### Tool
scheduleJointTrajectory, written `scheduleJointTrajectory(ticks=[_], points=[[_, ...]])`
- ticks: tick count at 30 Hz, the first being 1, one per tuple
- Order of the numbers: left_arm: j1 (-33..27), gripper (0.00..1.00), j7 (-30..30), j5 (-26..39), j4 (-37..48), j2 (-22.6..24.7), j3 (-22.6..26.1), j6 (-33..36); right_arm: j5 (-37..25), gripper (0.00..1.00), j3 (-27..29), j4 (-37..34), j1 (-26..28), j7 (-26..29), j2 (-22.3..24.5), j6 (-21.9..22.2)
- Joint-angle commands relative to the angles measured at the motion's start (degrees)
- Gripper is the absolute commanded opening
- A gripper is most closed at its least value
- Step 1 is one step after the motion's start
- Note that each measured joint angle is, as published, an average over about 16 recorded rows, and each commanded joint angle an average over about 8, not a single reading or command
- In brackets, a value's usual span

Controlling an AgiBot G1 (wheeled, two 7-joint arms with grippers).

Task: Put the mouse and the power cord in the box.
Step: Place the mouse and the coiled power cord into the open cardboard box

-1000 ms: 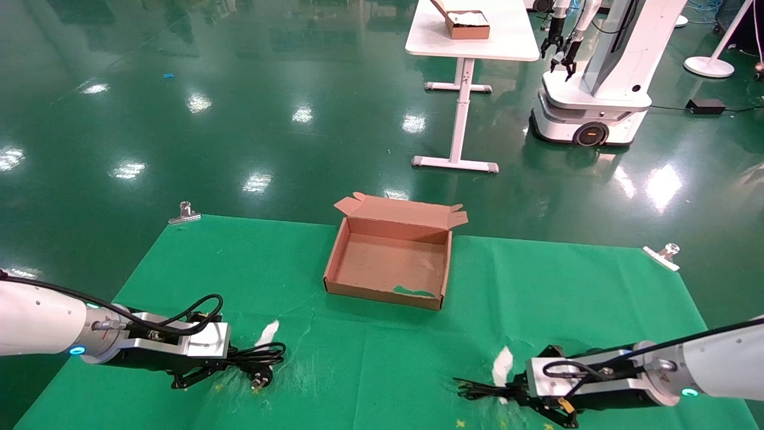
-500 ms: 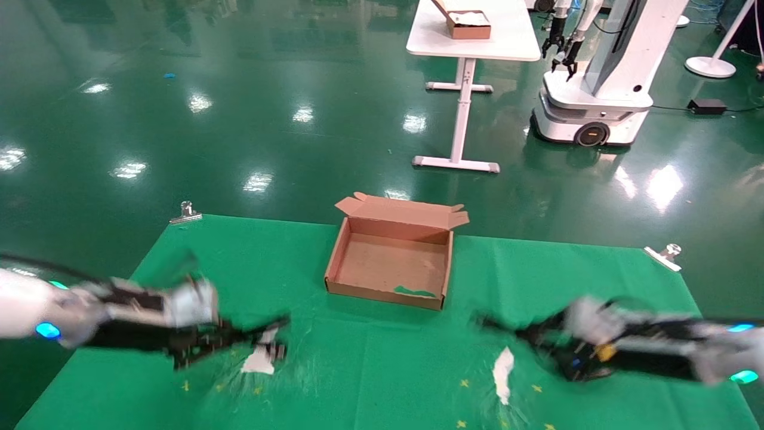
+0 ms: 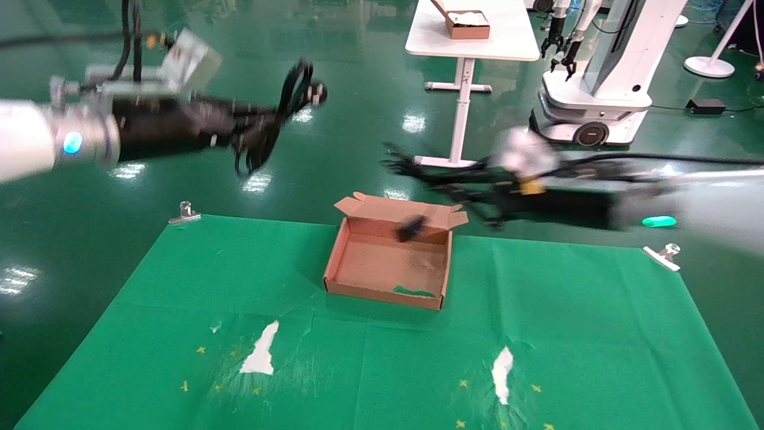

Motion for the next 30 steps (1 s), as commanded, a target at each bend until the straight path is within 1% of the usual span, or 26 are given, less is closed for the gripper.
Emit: scheduleJointTrajectory(ticks=[1,4,6,7,9,10,11,16,18,19,24,30], points=[[-1.79,0.00,-0.86,-0.12,-0.49,1.34,-0.06,-3.38,0.38,0.00,0.23,-1.80,-0.04,0.44,-4.08,3.23],[-2.94,0.00,-0.84,0.48,-0.82,0.69,0.36,-2.28,0.24,0.00,0.27,-4.85,-2.04,-0.21,-8.30,12.74],[-3.37,0.00,-0.65,1.14,-0.90,-0.20,0.82,-0.43,0.10,0.00,0.21,-5.86,-3.54,-0.58,-10.31,17.58],[-3.48,0.00,-0.55,1.53,-0.89,-0.70,1.10,0.68,-0.05,0.00,0.10,-5.99,-4.28,-0.80,-11.06,19.11],[-3.56,0.00,-0.27,2.44,-0.85,-1.70,1.74,2.96,-0.41,0.01,-0.25,-5.48,-5.60,-1.24,-11.92,19.85],[-3.55,0.00,-0.09,2.92,-0.84,-2.15,2.08,3.99,-0.60,0.04,-0.45,-5.01,-6.14,-1.43,-12.12,19.51],[-3.52,0.00,0.11,3.40,-0.84,-2.54,2.41,4.86,-0.79,0.09,-0.68,-4.45,-6.57,-1.61,-12.22,18.81],[-3.17,0.00,1.52,5.19,-1.32,-3.39,3.66,7.11,-1.75,0.72,-2.00,-2.09,-7.39,-2.42,-12.15,15.05],[-2.91,0.00,2.29,5.64,-1.74,-3.14,3.98,7.13,-1.84,0.93,-2.33,-1.69,-7.37,-2.55,-12.09,14.34],[-2.75,0.00,2.66,5.82,-1.95,-2.88,4.10,7.01,-1.83,1.00,-2.46,-1.55,-7.33,-2.61,-12.06,14.10],[-1.35,0.00,4.88,6.74,-3.15,-0.20,4.75,4.87,-1.18,1.00,-2.47,-1.58,-6.83,-3.39,-11.58,14.44],[2.71,0.00,8.63,8.78,-3.82,6.14,6.17,-1.23,0.51,1.00,-1.26,-2.94,-5.34,-6.25,-9.60,18.36]])
